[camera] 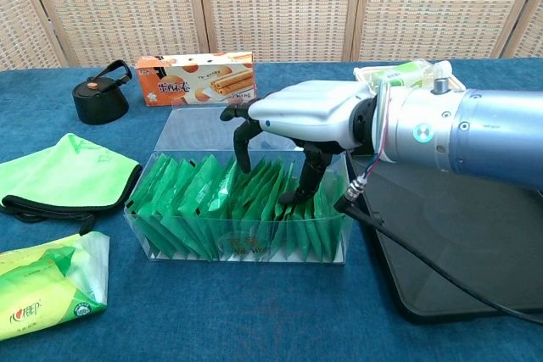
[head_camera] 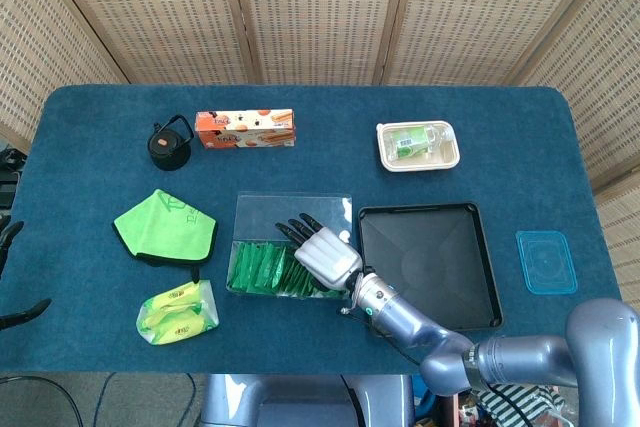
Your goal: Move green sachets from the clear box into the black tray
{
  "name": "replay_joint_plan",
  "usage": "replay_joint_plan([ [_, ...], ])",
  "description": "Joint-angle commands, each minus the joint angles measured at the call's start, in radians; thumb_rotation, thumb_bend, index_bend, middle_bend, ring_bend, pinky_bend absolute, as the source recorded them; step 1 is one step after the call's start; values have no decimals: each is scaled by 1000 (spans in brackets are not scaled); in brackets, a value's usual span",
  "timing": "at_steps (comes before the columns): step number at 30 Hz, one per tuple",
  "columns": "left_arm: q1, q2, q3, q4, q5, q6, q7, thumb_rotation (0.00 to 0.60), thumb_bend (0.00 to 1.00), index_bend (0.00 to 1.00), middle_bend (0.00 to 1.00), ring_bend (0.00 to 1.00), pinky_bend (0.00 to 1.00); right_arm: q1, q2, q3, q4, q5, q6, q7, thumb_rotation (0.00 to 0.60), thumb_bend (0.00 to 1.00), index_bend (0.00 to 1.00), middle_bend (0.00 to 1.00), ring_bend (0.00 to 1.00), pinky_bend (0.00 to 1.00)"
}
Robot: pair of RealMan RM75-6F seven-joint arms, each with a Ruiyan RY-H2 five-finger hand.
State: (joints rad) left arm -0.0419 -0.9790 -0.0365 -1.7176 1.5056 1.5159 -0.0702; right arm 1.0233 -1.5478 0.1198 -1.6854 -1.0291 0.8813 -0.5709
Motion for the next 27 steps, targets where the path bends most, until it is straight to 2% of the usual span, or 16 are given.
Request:
replay_joint_plan([
  [1, -1, 0, 0, 0, 0, 0, 1, 600, 132, 0, 0, 0, 0, 1, -8, 0, 6, 1, -1, 2, 600, 428, 401, 0, 0, 0],
  [7, -3, -2, 1, 0, -2, -5, 6, 600, 133, 0, 0, 0, 0, 6, -44, 17, 31, 2, 5, 16, 600, 453, 402, 0, 0, 0],
  [15, -4, -3, 2, 0, -1, -6, 7, 600, 132, 0, 0, 0, 0, 18, -81, 14, 73, 38, 7, -28, 600, 464, 436, 0, 0, 0],
  [22, -8, -6, 6, 0, 3, -15, 11, 600, 132, 0, 0, 0, 0, 14, -93, 7, 76, 50, 17, -42, 600, 513, 570, 21, 0, 0],
  [27, -9, -6, 6, 0, -1, -18, 12, 600, 133, 0, 0, 0, 0, 11, -106, 12, 84, 38, 27, -33, 600, 575, 598, 38, 0, 0],
])
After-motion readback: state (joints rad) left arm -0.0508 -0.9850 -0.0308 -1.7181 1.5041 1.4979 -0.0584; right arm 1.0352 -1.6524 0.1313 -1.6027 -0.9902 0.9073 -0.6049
